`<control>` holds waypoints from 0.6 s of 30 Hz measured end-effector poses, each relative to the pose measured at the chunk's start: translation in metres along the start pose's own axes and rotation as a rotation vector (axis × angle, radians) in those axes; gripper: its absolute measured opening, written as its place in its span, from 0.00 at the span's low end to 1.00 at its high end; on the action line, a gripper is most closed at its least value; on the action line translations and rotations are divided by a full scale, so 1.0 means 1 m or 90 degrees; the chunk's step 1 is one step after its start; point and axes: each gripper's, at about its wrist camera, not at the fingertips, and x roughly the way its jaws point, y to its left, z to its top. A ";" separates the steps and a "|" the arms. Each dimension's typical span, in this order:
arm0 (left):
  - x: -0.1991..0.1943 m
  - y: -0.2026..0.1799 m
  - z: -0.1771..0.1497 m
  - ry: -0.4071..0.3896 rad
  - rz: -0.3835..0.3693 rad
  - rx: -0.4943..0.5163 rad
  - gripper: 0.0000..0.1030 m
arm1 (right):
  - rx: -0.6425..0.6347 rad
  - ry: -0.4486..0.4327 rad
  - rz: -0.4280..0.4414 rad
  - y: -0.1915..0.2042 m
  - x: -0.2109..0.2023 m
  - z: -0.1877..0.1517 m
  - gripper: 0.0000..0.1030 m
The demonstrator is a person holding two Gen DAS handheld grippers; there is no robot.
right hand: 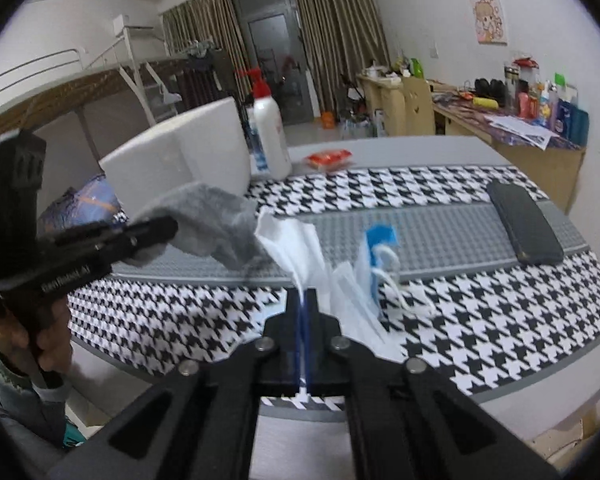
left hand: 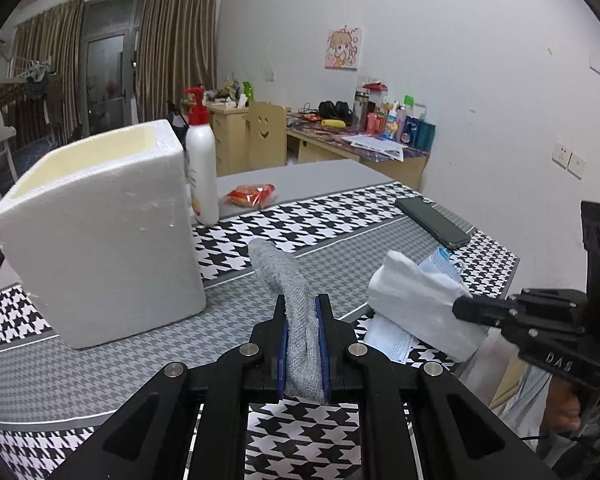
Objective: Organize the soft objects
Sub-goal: 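Lift the masks with the right gripper while the left gripper lifts the grey cloth, then carry the masks and grey cloth toward the white foam box with both grippers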
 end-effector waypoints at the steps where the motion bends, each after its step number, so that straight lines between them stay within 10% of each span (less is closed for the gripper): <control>1: -0.002 0.000 0.000 -0.003 0.001 0.001 0.13 | -0.003 -0.004 -0.001 0.003 -0.003 0.001 0.02; 18: -0.051 0.018 0.007 -0.069 0.041 -0.002 0.13 | -0.060 -0.082 -0.001 0.050 -0.044 0.040 0.02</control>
